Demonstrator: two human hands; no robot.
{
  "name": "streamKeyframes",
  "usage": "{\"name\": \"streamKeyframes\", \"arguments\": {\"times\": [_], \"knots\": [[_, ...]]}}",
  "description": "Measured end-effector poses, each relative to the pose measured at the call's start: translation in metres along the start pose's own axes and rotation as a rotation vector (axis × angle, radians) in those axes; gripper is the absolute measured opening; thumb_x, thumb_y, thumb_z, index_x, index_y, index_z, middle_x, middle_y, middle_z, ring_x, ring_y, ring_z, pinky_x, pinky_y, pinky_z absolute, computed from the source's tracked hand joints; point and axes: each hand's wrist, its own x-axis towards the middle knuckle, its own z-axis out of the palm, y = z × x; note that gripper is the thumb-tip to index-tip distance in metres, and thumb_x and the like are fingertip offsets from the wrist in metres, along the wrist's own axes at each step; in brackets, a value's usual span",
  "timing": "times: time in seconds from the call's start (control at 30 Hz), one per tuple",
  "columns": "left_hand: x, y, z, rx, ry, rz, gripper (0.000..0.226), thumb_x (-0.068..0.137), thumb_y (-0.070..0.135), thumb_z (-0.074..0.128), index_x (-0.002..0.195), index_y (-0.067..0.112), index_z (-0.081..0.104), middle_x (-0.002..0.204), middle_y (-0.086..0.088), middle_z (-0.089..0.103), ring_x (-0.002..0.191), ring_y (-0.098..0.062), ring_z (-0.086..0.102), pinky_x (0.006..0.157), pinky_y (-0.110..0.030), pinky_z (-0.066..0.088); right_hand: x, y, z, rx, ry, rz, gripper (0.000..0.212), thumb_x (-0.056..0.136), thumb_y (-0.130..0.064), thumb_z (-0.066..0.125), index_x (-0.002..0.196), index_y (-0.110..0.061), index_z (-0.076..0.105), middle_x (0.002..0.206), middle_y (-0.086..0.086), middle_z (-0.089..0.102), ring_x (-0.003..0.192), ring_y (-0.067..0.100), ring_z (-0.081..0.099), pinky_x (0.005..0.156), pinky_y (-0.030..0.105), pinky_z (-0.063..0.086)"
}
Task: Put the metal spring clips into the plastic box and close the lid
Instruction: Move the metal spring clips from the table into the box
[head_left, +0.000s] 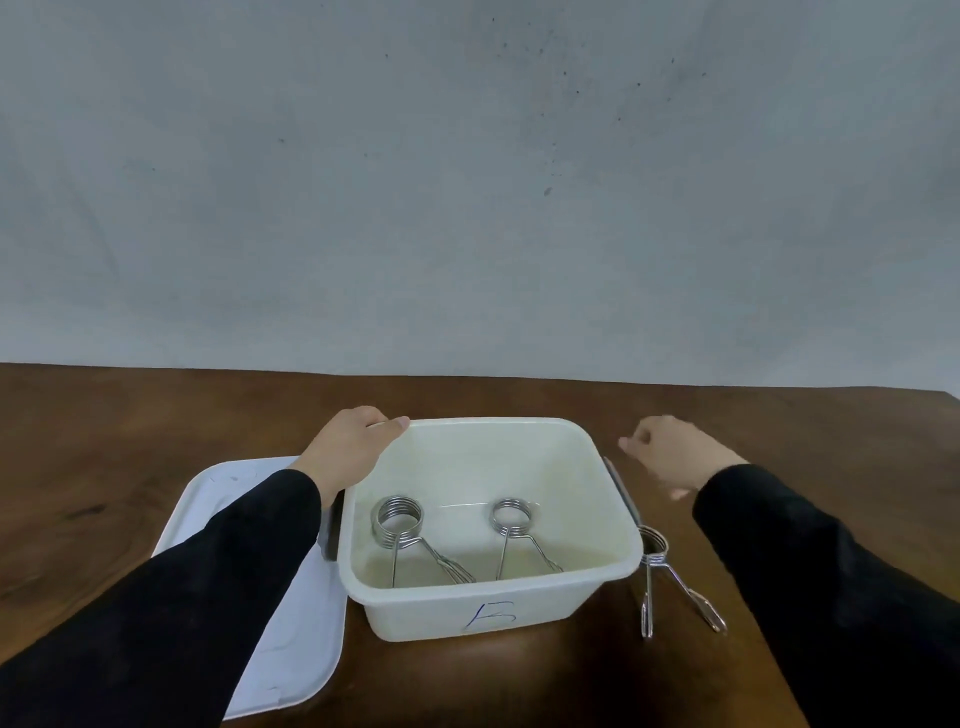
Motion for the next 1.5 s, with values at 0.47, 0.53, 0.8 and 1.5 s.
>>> {"name": "streamKeyframes", "arguments": {"times": [0.47, 0.53, 0.8, 1.5], "knots": [[0.0, -0.002, -0.001, 0.013, -0.014, -0.004, 0.04, 0.095, 0.047, 0.058, 0.091, 0.008, 0.067, 0.078, -0.005, 0.056, 0.067, -0.019, 0.047, 0.061, -0.032, 0.035, 0.003, 0.058, 0.086, -0.164, -0.248, 0.187, 0.041, 0.082, -0.041, 0.078, 0.107, -0.009, 0.072, 0.101, 0.007, 0.075, 0.094, 0.024, 0.071, 0.084, 0.034, 0.059], [-0.001, -0.002, -0.001, -0.013, -0.015, -0.009, 0.039, 0.095, 0.046, 0.059, 0.089, 0.008, 0.066, 0.074, -0.003, 0.053, 0.066, -0.019, 0.045, 0.059, -0.031, 0.033, 0.002, 0.058, 0.072, -0.166, -0.2, 0.202, 0.037, 0.085, -0.041, 0.075, 0.1, -0.008, 0.073, 0.096, 0.008, 0.077, 0.089, 0.023, 0.074, 0.079, 0.032, 0.061], [-0.003, 0.0, -0.001, -0.019, -0.009, -0.011, 0.042, 0.095, 0.047, 0.059, 0.093, 0.006, 0.067, 0.075, -0.003, 0.055, 0.067, -0.019, 0.047, 0.059, -0.03, 0.035, -0.038, -0.02, -0.08, 0.091, 0.183, -0.169, 0.036, 0.082, -0.044, 0.076, 0.057, -0.02, 0.064, 0.056, -0.001, 0.06, 0.054, 0.017, 0.055, 0.056, 0.031, 0.04], [-0.001, -0.004, -0.002, -0.055, -0.018, 0.014, 0.038, 0.096, 0.044, 0.058, 0.083, 0.008, 0.058, 0.073, 0.0, 0.05, 0.063, -0.014, 0.043, 0.056, -0.028, 0.033, 0.012, -0.105, 0.103, -0.411, -0.188, -0.196, 0.041, 0.083, -0.048, 0.064, 0.109, -0.016, 0.066, 0.096, 0.001, 0.061, 0.09, 0.026, 0.057, 0.088, 0.035, 0.046]]}}
